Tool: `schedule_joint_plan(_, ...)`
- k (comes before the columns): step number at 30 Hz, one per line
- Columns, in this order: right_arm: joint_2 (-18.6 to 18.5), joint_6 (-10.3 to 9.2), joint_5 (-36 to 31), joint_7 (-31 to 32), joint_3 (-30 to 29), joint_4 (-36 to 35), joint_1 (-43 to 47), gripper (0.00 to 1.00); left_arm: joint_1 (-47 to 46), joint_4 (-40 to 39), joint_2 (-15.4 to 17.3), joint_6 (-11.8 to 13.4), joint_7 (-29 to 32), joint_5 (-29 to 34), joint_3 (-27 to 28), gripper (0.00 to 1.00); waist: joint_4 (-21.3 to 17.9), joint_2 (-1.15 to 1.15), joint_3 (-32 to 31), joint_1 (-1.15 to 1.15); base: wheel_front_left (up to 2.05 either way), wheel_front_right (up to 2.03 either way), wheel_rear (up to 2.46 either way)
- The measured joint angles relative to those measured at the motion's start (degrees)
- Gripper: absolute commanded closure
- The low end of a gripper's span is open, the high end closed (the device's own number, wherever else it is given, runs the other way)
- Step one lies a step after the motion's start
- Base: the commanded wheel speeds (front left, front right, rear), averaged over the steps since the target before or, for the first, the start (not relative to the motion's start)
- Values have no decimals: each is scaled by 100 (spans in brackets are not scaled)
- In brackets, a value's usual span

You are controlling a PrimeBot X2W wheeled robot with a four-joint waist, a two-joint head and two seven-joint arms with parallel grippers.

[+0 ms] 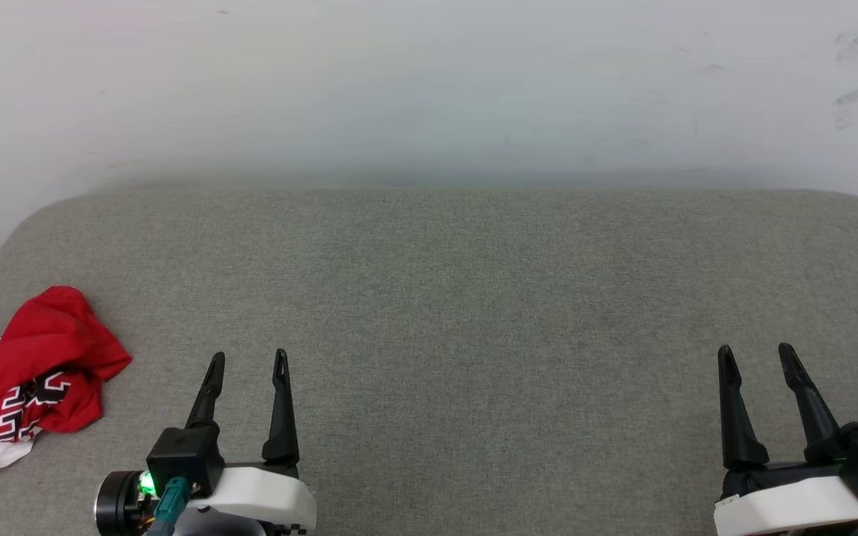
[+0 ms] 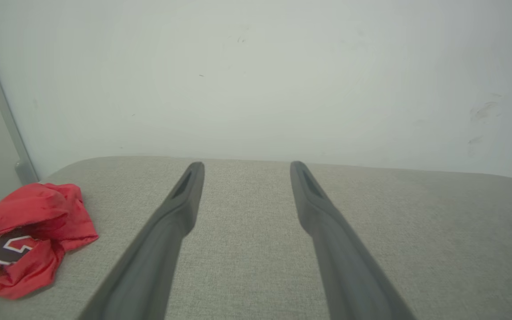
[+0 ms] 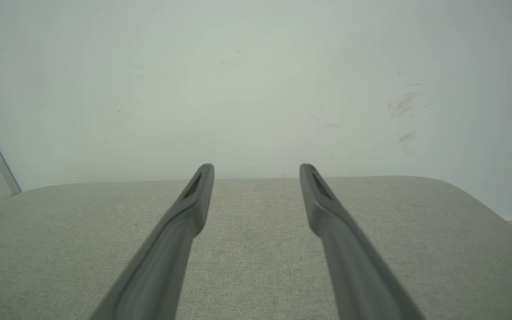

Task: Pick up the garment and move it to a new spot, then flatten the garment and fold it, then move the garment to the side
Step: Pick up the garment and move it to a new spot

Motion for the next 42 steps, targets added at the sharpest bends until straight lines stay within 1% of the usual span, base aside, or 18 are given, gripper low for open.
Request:
schedule_joint_plan(11, 0, 0, 21, 0, 13, 31, 1, 0, -1, 46, -1, -5, 0, -45, 12, 0, 30, 0, -8, 0, 0, 0, 0)
schedule_joint_plan(18, 0, 0, 5, 0, 11, 43, 6, 0, -16, 49, -2, -9, 0, -81, 13, 0, 203, 0, 2, 0, 0, 0, 0)
schedule_joint_plan(28, 0, 0, -16, 0, 47, 44, 20, 0, -29, 59, -2, 0, -1, -102, 97, 0, 672, 0, 24, 0, 0, 0, 0)
schedule_joint_plan(42, 0, 0, -24, 0, 81, 45, 54, 0, -27, 118, -1, 1, -1, -99, 204, 0, 1533, 0, 12, 0, 0, 0, 0)
